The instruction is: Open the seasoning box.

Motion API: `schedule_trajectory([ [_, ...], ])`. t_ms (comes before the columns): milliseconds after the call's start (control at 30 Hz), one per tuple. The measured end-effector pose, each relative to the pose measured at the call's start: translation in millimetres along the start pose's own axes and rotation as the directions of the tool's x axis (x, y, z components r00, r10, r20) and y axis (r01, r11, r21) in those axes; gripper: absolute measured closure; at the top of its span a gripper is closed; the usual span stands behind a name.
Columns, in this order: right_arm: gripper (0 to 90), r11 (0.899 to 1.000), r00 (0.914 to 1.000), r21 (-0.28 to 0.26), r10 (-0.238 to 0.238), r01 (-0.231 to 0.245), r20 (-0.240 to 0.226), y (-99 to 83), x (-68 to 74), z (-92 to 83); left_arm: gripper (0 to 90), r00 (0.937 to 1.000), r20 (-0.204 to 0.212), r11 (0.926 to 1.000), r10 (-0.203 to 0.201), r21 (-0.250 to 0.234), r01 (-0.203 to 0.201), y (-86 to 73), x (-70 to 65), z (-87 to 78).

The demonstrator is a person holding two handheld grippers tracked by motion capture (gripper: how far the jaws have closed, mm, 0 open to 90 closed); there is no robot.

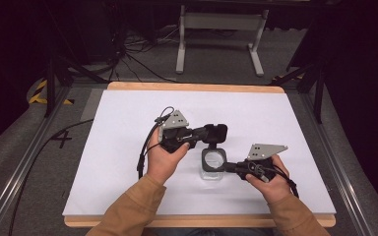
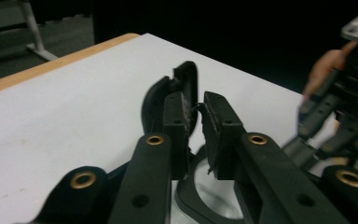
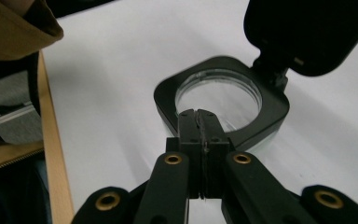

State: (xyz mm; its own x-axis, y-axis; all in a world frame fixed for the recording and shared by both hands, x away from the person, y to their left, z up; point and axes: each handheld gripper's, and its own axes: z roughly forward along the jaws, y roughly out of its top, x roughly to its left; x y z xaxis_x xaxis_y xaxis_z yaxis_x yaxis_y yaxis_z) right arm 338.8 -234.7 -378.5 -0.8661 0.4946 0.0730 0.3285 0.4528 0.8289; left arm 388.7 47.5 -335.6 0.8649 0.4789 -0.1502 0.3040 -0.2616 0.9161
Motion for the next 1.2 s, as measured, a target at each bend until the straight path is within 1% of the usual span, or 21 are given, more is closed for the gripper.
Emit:
schedule_trajectory([
  [67,90.0,1.000,0.9999,-0.025,0.006,-0.006,-0.016,2.6,-2.3,-2.8,74.6,1.0000,0.004,0.9997,0.005,0.026,-0.005,0.4,-0.6,-8.1],
  [167,87.0,0.999,1.0000,-0.038,0.005,-0.005,-0.005,6.2,-5.4,-7.6,70.4,0.9999,0.012,0.9994,-0.001,0.035,0.001,-0.3,-2.1,-17.2],
  [267,78.7,0.997,0.9991,-0.069,0.017,-0.014,0.039,10.8,-14.9,-20.3,63.8,0.9997,-0.022,0.9957,0.015,0.091,-0.013,-1.7,-2.9,-34.7],
  [300,78.7,0.997,0.9991,-0.069,0.017,-0.014,0.039,10.8,-14.9,-20.3,62.2,0.9997,-0.022,0.9957,0.015,0.091,-0.013,-1.7,-2.9,-34.7],
  [333,69.6,0.996,0.9967,-0.083,0.028,-0.021,0.077,11.6,-22.0,-27.3,60.5,0.9994,-0.032,0.9934,0.015,0.114,-0.011,-5.3,-1.5,-39.2],
  [400,65.8,0.996,0.9954,-0.088,0.031,-0.023,0.091,11.8,-24.7,-28.9,59.6,0.9990,-0.042,0.9910,0.016,0.133,-0.010,-8.1,-1.0,-40.9],
  [467,56.9,0.997,0.9891,-0.070,0.035,-0.025,0.143,11.3,-35.2,-34.9,55.7,0.9981,-0.058,0.9836,0.022,0.180,-0.011,-13.9,3.5,-45.0],
  [533,52.6,0.997,0.9848,-0.068,0.039,-0.028,0.169,9.5,-41.8,-38.9,54.1,0.9976,-0.065,0.9829,0.021,0.184,-0.008,-16.7,5.3,-46.8],
  [567,52.6,0.997,0.9848,-0.068,0.039,-0.028,0.169,9.5,-41.8,-38.9,54.1,0.9972,-0.072,0.9798,0.018,0.200,-0.003,-19.3,7.4,-49.2],
  [600,49.4,0.997,0.9813,-0.063,0.060,-0.049,0.183,6.0,-49.6,-43.6,51.1,0.9948,-0.098,0.9691,0.027,0.247,-0.001,-25.3,11.9,-54.7],
  [633,48.4,0.997,0.9793,-0.059,0.067,-0.057,0.191,4.5,-52.1,-44.9,49.7,0.9929,-0.113,0.9640,0.038,0.266,-0.006,-28.7,15.0,-57.5],
  [667,47.3,0.997,0.9773,-0.051,0.075,-0.066,0.198,2.2,-55.7,-46.4,47.4,0.9929,-0.113,0.9640,0.038,0.266,-0.006,-28.7,15.0,-57.5],
  [700,47.0,0.997,0.9744,-0.038,0.080,-0.074,0.210,-0.2,-59.4,-47.6,45.2,0.9900,-0.139,0.9559,0.022,0.293,0.020,-37.3,20.3,-61.2],
  [767,46.1,0.996,0.9670,-0.017,0.093,-0.091,0.237,-5.3,-66.5,-49.1,43.5,0.9888,-0.148,0.9530,0.016,0.301,0.030,-41.7,23.7,-63.2],
  [800,45.4,0.995,0.9625,-0.010,0.102,-0.103,0.251,-7.9,-69.9,-49.1,41.4,0.9873,-0.157,0.9429,-0.021,0.325,0.071,-50.3,31.9,-65.5],
  [833,45.4,0.995,0.9625,-0.010,0.102,-0.103,0.251,-7.9,-69.9,-49.1,40.2,0.9873,-0.157,0.9429,-0.021,0.325,0.071,-50.3,31.9,-65.5],
  [967,44.6,0.989,0.9466,0.030,0.130,-0.145,0.295,-20.3,-83.7,-46.5,38.6,0.9791,-0.195,0.9216,-0.057,0.367,0.127,-65.1,49.5,-63.6],
  [1000,44.5,0.987,0.9441,0.034,0.141,-0.158,0.298,-22.2,-85.4,-46.0,38.5,0.9776,-0.201,0.9212,-0.064,0.365,0.135,-67.9,52.5,-62.3],
  [1033,44.3,0.985,0.9400,0.039,0.150,-0.170,0.307,-24.9,-87.8,-45.3,38.5,0.9760,-0.206,0.9135,-0.071,0.380,0.147,-70.6,55.7,-60.9],
  [1100,43.9,0.977,0.9242,0.058,0.175,-0.206,0.339,-31.7,-93.4,-42.8,38.5,0.9714,-0.229,0.9045,-0.063,0.398,0.153,-76.6,62.4,-58.5],
  [1200,43.8,0.970,0.9153,0.081,0.188,-0.231,0.356,-40.0,-100.2,-39.7,37.8,0.9645,-0.253,0.9015,-0.077,0.396,0.175,-84.4,70.4,-57.0],
])
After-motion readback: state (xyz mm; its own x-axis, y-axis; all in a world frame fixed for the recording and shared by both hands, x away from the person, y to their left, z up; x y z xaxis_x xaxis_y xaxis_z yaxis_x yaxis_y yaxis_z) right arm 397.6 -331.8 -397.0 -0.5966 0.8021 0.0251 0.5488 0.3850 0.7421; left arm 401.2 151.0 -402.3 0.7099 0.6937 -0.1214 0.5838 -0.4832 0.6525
